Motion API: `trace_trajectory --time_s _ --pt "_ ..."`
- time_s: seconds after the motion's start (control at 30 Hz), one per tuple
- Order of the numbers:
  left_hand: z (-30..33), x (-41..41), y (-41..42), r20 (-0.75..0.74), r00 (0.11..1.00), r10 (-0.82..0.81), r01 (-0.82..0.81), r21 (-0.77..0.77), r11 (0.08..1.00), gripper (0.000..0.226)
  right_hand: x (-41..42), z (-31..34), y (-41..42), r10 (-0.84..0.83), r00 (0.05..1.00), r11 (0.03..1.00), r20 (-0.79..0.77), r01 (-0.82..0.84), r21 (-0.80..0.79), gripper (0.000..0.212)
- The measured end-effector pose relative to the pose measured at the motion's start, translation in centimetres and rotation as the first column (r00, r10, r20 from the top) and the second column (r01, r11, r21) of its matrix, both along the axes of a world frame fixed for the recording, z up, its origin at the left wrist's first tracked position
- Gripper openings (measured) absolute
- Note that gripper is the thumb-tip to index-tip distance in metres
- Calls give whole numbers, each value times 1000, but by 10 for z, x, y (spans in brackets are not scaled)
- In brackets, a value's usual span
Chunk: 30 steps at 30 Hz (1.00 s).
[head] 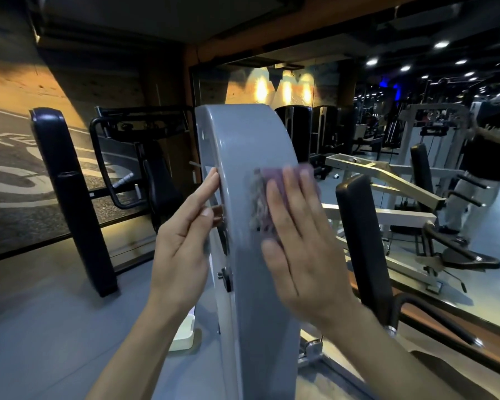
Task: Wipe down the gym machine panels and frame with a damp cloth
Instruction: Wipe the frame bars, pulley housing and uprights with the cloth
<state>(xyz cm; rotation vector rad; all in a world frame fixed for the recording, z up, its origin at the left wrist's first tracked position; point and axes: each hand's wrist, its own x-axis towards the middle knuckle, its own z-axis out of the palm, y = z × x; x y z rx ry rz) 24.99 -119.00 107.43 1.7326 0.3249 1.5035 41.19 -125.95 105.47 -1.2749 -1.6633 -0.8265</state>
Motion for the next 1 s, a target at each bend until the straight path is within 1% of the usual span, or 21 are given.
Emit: trace_trajectory --time_s 0.03,0.1,0.2,0.27,0.33,0.4,0.5,0.53,0.6,0.63,0.7,0.77,0.83,0.93,1.0 --pt "0 0 0 2 1000 -6 6 -2 1000 47 -2 13 4 3 999 1000 -38 -2 12 59" --pt "0 -2 2 4 1000 -24 24 -4 1000 46 -6 10 7 9 998 1000 -70 -7 28 60" --pt "2 -4 2 -8 1000 -27 27 -12 1000 46 -13 -52 -4 -3 999 1000 -43 3 3 63" --pt "1 -4 2 -2 1000 -31 31 -25 999 47 -13 -98 -14 -77 997 996 -21 76 -52 65" --pt "-1 -3 2 -1 999 -32 32 -35 999 47 -10 -117 -19 -129 992 987 13 129 -94 67" --pt "0 -2 2 3 1000 -25 25 -43 999 47 -4 -103 -17 -95 995 992 42 98 -78 64" --pt "1 -1 0 16 1000 -20 20 -44 999 47 2 -33 -9 23 999 1000 30 -22 -20 60" --pt "2 -1 -1 14 1000 -27 27 -40 999 47 4 -4 -4 47 999 999 6 -47 -9 59" --pt "3 -2 -1 4 999 -40 41 -36 999 47 4 42 10 58 994 997 -91 -62 -35 61" --pt "3 -3 0 -1 999 -44 44 -33 999 47 4 56 15 51 990 997 -130 -58 -53 62" --pt "4 -5 1 -14 999 -48 47 -23 999 47 4 60 20 46 989 997 -143 -54 -51 64" --pt "4 -8 1 -29 998 -58 57 -7 998 48 3 37 11 66 989 997 -128 -70 -22 63" --pt "2 -8 2 -45 997 -68 68 -10 998 50 -3 -1 -2 70 989 997 -131 -73 -19 61" --pt "2 -5 0 -38 997 -67 66 -25 997 51 -11 -57 -18 -14 996 998 -92 8 -59 61" --pt "1 -5 1 -13 999 -52 52 -27 998 50 -8 -59 -19 -29 999 998 -30 27 -58 60"
